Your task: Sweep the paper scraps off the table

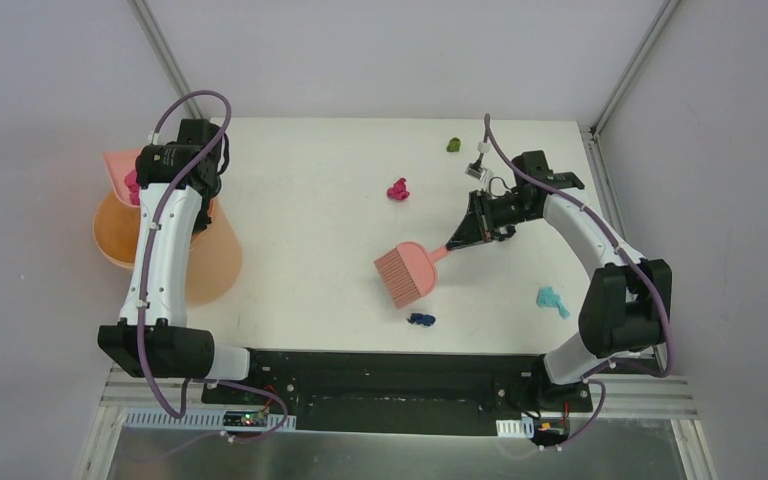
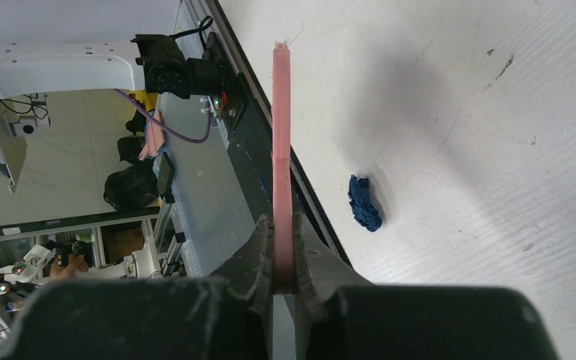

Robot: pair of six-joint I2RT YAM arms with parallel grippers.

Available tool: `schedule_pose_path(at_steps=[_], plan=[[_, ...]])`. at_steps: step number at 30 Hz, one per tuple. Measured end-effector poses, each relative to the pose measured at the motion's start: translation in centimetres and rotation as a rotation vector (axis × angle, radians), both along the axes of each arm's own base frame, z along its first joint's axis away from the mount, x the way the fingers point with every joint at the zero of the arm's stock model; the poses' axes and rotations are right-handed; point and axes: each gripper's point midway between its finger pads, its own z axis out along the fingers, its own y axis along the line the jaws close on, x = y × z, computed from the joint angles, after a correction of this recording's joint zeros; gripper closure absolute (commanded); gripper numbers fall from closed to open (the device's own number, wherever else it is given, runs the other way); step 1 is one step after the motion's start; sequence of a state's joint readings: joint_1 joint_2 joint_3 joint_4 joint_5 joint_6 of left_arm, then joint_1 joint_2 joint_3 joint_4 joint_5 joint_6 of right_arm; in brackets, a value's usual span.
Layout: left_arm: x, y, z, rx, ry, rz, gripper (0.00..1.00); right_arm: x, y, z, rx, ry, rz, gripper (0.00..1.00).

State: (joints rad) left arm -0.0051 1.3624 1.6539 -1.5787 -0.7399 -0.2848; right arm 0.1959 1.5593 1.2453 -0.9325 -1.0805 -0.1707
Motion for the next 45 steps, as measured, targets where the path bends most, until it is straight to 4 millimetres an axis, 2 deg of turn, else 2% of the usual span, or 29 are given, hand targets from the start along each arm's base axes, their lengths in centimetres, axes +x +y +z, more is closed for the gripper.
schedule_pose_path(at_steps=[9, 19, 26, 30, 38, 45], plan=[[0.2, -0.3, -1.2, -0.077, 0.008, 0.036, 1.00, -0.9, 0.1, -0.3, 0.032, 0.057, 0.034, 1.00], [-0.6, -3.0, -0.9, -0.241, -0.092, -0.021, 1.00, -0.8, 0.1, -1.2, 0.027, 0.091, 0.039, 1.00], [-0.7, -5.3, 0.3, -0.357, -0.303, -0.088, 1.00, -0.5, -0.2, -1.7, -0.013, 0.082, 0.023, 1.00], [0.1, -6.7, 1.2, -0.429, -0.436, -0.121, 1.00, -0.2, -0.6, -1.9, -0.050, 0.056, 0.007, 1.00], [0.9, -9.5, 0.2, -0.597, -0.642, -0.124, 1.00, 0.0, -1.7, -2.5, -0.150, 0.012, -0.023, 1.00], [1.4, -10.5, 0.8, -0.702, -0.845, -0.061, 1.00, -0.7, -3.2, -2.5, -0.257, -0.008, -0.033, 1.00]])
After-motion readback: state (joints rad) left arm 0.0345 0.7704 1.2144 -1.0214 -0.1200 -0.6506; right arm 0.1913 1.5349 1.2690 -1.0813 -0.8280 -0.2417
